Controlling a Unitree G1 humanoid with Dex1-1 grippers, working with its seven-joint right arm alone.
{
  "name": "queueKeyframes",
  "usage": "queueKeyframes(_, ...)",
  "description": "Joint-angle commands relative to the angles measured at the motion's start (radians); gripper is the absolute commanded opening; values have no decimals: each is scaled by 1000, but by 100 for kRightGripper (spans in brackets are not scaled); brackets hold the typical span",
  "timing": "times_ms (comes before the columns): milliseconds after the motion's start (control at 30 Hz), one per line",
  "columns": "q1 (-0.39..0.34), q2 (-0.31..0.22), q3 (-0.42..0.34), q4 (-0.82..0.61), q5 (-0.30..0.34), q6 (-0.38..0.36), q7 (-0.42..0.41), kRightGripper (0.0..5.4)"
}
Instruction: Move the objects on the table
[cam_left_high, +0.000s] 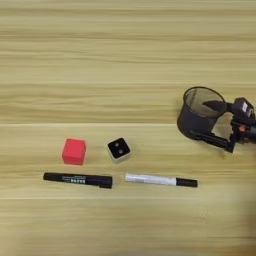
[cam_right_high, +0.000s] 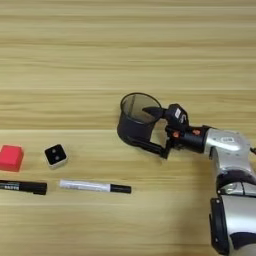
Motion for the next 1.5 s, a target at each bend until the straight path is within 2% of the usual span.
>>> queueKeyframes(33, -79, -20, -1, -53, 8, -15, -22, 535)
queueKeyframes(667, -22, 65, 35, -200, 32, -9, 36, 535)
queueKeyframes(1000, 82, 135, 101, -375, 56, 37, 66, 535)
queueKeyframes(1233, 106, 140, 121, -427, 63, 66, 56, 535)
queueKeyframes(1500, 110, 120, 120, -432, 70, 82, 64, 535)
